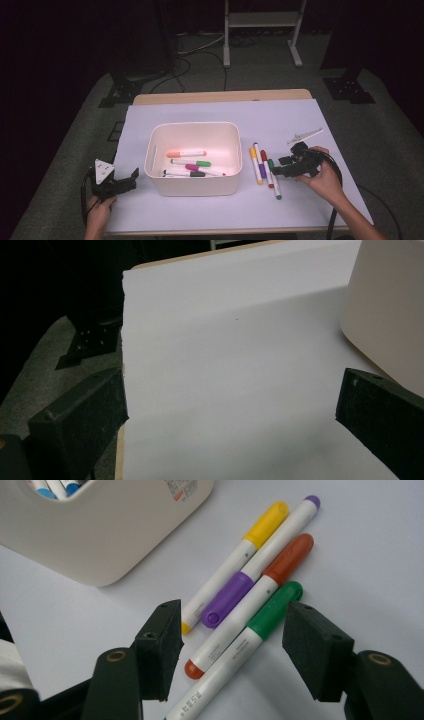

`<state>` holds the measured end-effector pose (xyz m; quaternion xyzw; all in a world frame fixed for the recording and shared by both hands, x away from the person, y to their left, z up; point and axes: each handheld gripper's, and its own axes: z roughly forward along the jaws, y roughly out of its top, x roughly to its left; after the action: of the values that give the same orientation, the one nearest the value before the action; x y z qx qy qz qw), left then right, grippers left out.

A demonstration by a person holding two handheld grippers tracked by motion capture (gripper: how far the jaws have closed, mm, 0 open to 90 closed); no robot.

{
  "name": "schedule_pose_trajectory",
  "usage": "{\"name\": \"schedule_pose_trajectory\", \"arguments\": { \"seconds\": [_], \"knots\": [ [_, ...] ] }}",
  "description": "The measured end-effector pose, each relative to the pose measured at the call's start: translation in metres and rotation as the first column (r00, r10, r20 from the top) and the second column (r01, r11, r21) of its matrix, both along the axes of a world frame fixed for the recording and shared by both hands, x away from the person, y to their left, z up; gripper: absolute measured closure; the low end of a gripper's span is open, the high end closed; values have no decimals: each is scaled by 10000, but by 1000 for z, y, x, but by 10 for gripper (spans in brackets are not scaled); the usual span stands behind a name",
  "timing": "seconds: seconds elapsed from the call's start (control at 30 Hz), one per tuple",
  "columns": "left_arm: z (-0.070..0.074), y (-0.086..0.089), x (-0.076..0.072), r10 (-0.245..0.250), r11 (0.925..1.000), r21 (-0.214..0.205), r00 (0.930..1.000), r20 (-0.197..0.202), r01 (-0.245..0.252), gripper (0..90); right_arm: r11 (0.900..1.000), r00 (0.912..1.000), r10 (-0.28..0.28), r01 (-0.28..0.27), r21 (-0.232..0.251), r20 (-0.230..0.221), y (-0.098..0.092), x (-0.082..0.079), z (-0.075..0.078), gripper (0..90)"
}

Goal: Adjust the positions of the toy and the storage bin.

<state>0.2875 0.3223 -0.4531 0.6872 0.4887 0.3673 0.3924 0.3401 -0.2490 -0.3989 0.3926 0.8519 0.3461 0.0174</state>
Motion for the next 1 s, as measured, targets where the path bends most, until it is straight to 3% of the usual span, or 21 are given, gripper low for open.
{"name": "schedule_pose_trajectory", "arguments": {
  "seconds": [0.7,1.0],
  "knots": [
    [0,0,0,-10,10000,-33,10000,18,10,0,9933,9976,-692,693,-929,45,1,0,-38,444],
    [0,0,0,-14,10000,8,10000,2,14,0,9798,9897,-1394,1428,-1397,339,-21,-10,-40,543]
  ]
}}
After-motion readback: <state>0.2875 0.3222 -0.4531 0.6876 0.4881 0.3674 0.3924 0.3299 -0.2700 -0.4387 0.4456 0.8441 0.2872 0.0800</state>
